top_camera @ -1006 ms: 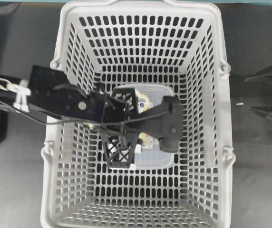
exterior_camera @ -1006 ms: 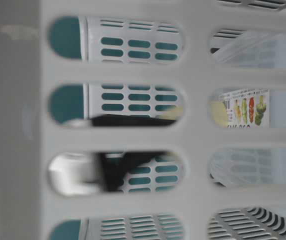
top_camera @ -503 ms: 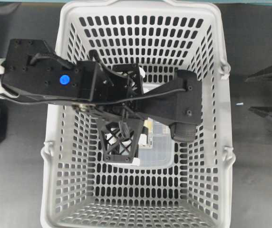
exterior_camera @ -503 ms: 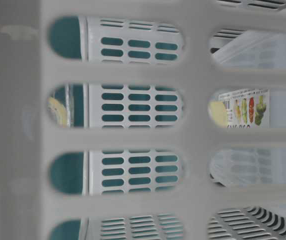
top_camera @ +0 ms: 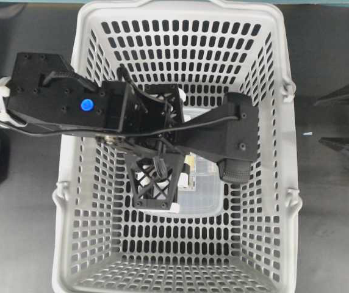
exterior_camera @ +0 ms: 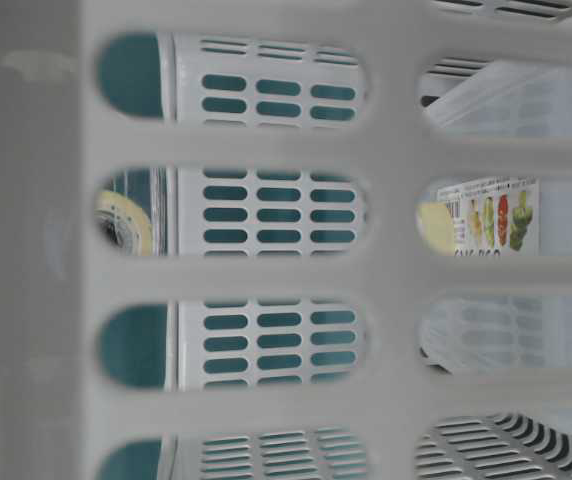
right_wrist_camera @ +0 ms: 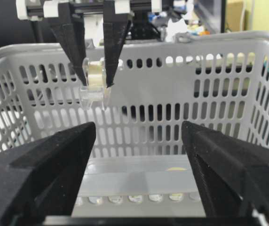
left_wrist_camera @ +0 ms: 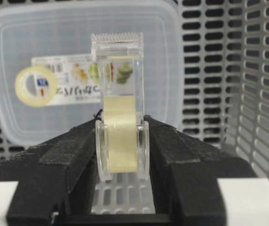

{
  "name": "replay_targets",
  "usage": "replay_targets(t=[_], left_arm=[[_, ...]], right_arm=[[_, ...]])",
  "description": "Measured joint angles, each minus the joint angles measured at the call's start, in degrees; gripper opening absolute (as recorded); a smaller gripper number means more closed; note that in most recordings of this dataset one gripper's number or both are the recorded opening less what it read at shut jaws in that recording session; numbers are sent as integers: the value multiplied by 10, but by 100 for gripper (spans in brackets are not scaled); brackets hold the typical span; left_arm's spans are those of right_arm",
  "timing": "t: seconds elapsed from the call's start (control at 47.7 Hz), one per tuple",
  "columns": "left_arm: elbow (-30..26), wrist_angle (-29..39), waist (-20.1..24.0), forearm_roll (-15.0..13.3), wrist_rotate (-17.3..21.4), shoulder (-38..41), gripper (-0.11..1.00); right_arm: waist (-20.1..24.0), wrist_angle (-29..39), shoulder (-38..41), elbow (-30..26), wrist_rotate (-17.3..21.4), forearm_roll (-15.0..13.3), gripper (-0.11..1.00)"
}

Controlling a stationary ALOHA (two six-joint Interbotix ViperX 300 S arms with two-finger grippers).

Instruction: Pick up the tape dispenser from the shopping basket with the left arm.

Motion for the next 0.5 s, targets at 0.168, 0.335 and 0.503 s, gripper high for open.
replay_targets(t=[0.168, 0.335, 0.503], left_arm=[[3, -7, 1, 0, 0, 0, 28], [7, -7, 1, -1, 0, 0, 28], [8, -7, 1, -1, 0, 0, 28]], right_arm=[[0, 2, 0, 0, 0, -1, 71], [0, 4, 0, 1, 1, -1, 71], [0, 4, -2, 1, 1, 0, 71]])
